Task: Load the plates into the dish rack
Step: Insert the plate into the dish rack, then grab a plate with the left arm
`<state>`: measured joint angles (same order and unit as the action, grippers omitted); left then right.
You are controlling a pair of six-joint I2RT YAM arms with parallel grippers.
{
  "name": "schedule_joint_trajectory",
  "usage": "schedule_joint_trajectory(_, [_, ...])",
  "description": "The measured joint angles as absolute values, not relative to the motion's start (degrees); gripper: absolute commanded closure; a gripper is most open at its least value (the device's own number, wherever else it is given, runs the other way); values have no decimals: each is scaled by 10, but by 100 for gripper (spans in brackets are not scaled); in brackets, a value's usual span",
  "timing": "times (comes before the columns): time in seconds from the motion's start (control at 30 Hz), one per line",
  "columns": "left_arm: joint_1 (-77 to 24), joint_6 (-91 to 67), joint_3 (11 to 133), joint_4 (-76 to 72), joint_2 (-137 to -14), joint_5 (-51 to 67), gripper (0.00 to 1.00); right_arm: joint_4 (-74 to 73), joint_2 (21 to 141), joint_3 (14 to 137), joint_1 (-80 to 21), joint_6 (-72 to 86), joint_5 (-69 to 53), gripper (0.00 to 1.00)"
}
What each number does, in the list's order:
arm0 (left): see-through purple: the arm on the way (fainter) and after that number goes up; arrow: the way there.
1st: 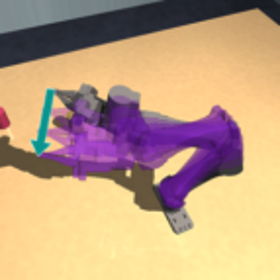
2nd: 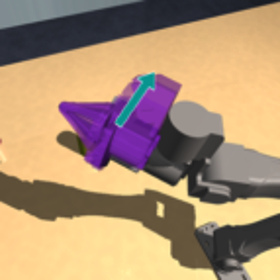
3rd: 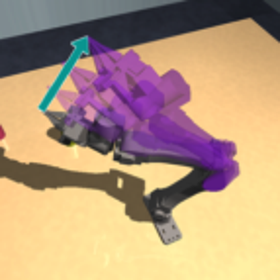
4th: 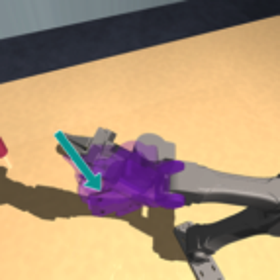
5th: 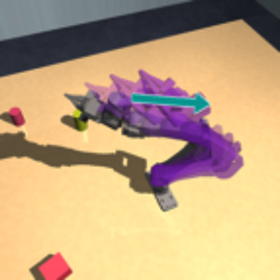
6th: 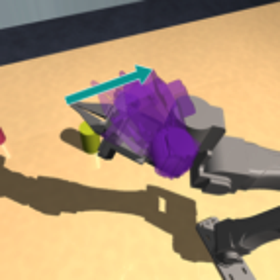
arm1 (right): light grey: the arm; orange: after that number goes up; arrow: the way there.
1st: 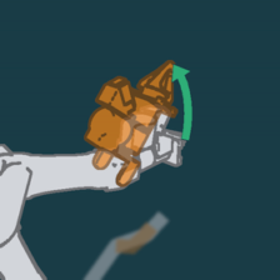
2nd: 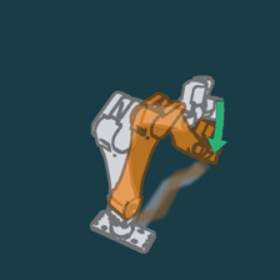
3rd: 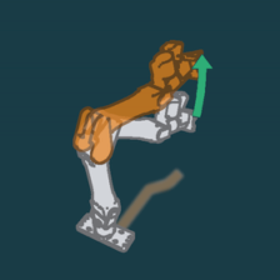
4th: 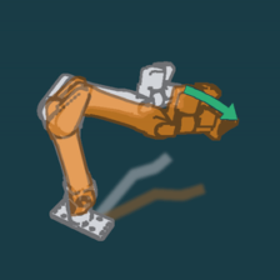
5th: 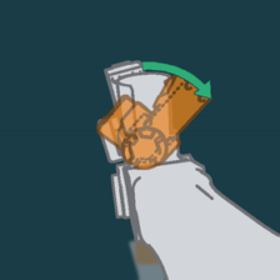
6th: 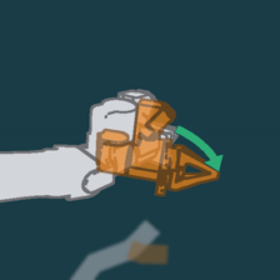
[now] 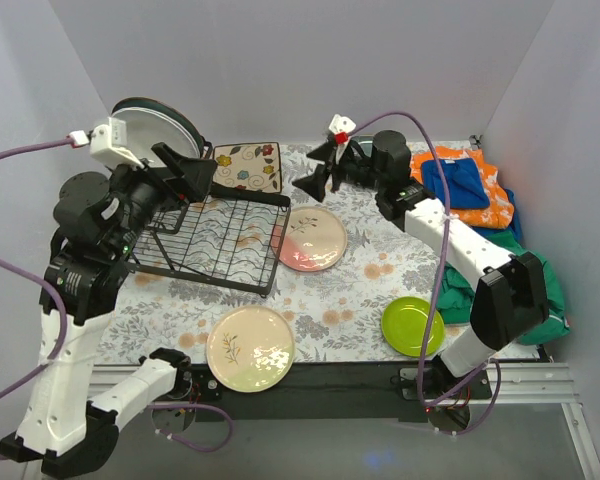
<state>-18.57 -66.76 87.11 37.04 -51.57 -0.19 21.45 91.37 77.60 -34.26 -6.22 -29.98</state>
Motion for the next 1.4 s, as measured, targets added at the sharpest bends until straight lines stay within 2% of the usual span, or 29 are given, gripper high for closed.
schedule_joint_trajectory(0.13, [-186,-685,858,375,-546,55,17,76,891,708,-288,-104,-397,16])
schedule_joint_trajectory(0.3, [-186,-699,829,382,-573,118,18,-115,843,633,-298,-236,-477,16])
schedule_joint_trajectory(0.5, [-186,-719,778,397,-576,175,18,-297,794,562,-340,-532,-525,15])
schedule_joint_trajectory(0.6, [-186,-733,766,403,-576,189,18,-351,771,531,-381,-667,-529,21])
schedule_joint_trajectory(0.8, [-186,-758,764,422,-571,195,18,-376,792,532,-529,-832,-529,41])
schedule_joint_trajectory(0.9, [-186,-767,764,441,-559,190,18,-381,839,548,-589,-873,-520,46])
schedule_joint_trajectory(1.1, [-186,-781,762,481,-526,173,18,-379,909,574,-663,-908,-480,53])
schedule_joint_trajectory(1.4, [-186,-783,754,523,-481,152,17,-297,954,573,-732,-849,-408,56])
